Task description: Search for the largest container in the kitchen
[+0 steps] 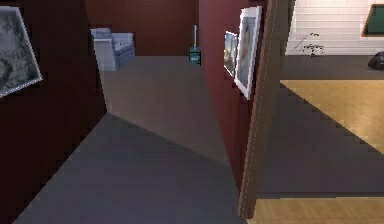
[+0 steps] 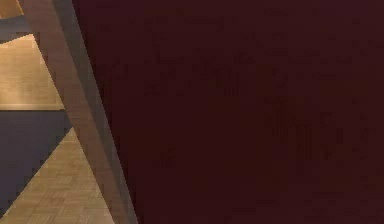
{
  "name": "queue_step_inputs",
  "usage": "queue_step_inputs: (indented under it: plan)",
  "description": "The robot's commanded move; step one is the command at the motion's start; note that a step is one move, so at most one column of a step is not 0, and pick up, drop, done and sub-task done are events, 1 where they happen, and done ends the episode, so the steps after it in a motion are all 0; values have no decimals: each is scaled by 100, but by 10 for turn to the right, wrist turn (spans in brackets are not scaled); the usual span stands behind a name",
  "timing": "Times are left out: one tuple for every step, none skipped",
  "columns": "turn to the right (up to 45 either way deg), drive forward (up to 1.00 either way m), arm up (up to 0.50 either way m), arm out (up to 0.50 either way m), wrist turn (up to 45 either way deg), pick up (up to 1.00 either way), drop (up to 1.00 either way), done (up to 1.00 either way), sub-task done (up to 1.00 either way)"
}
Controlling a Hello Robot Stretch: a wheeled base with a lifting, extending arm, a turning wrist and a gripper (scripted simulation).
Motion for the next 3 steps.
queue_step_inputs:
  plan:
    - [30, 0, 0, 0, 0, 0, 0, 0, 0]
    - [0, 35, 0, 0, 0, 0, 0, 0, 0]
    - [450, 0, 0, 0, 0, 0, 0, 0, 0]
